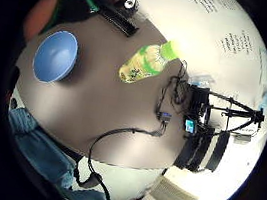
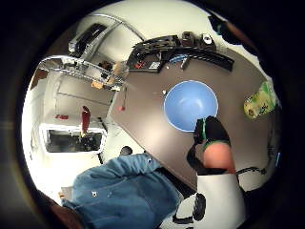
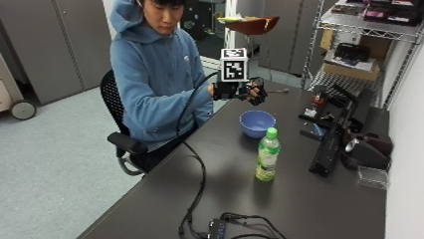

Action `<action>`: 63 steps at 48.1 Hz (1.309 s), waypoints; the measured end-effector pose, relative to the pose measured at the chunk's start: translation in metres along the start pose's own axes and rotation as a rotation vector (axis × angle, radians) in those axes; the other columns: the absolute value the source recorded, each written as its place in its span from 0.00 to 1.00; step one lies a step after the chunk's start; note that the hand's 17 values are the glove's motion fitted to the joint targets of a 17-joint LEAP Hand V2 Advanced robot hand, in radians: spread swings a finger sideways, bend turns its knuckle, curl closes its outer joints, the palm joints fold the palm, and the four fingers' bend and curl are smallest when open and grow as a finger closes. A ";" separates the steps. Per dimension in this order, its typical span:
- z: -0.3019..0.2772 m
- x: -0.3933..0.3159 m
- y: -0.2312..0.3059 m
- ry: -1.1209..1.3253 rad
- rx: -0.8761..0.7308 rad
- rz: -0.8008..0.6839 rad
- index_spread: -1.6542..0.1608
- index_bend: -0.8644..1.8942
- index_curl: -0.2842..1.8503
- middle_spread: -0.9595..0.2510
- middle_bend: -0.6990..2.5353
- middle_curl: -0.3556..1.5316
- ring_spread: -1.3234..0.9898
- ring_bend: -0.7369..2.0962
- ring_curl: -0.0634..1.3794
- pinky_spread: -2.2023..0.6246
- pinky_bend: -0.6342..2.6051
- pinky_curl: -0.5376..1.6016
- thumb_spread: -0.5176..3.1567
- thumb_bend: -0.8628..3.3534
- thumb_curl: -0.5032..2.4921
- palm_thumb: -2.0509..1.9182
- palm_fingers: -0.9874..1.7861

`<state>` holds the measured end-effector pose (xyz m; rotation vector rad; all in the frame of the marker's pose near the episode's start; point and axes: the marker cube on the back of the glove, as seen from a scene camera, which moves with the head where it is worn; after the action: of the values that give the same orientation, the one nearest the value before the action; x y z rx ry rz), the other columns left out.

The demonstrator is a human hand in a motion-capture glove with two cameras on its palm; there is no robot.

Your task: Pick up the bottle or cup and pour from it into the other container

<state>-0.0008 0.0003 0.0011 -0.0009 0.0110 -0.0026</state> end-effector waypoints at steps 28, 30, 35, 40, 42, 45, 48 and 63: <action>-0.020 0.036 0.031 0.058 0.061 0.057 0.76 0.37 0.25 0.82 0.27 0.31 0.59 0.43 0.24 0.84 0.32 0.38 0.37 0.25 0.30 0.72 0.57; -0.021 0.041 0.033 0.058 0.069 0.068 0.76 0.37 0.25 0.82 0.27 0.31 0.59 0.43 0.24 0.84 0.32 0.38 0.37 0.25 0.30 0.72 0.56; -0.024 0.056 0.042 0.060 0.081 0.092 0.76 0.37 0.26 0.82 0.27 0.32 0.59 0.43 0.25 0.85 0.32 0.39 0.37 0.24 0.31 0.73 0.56; -0.026 0.071 0.050 0.067 0.099 0.122 0.76 0.37 0.26 0.82 0.27 0.33 0.59 0.41 0.25 0.85 0.31 0.39 0.38 0.23 0.32 0.73 0.55; -0.028 0.077 0.054 0.061 0.106 0.128 0.76 0.37 0.27 0.82 0.27 0.33 0.59 0.41 0.25 0.85 0.31 0.39 0.38 0.23 0.32 0.73 0.55; -0.029 0.088 0.059 0.049 0.118 0.140 0.76 0.37 0.27 0.82 0.27 0.33 0.59 0.40 0.25 0.85 0.31 0.40 0.38 0.22 0.32 0.74 0.54; -0.029 0.097 0.063 0.033 0.134 0.153 0.76 0.36 0.26 0.82 0.27 0.33 0.59 0.40 0.25 0.85 0.31 0.40 0.38 0.22 0.33 0.74 0.53; -0.019 0.138 0.074 -0.080 0.207 0.195 0.74 0.36 0.25 0.82 0.27 0.35 0.60 0.41 0.26 0.86 0.32 0.41 0.39 0.20 0.33 0.73 0.51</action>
<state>0.1373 0.0742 -0.0197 0.2066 -0.0690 0.1916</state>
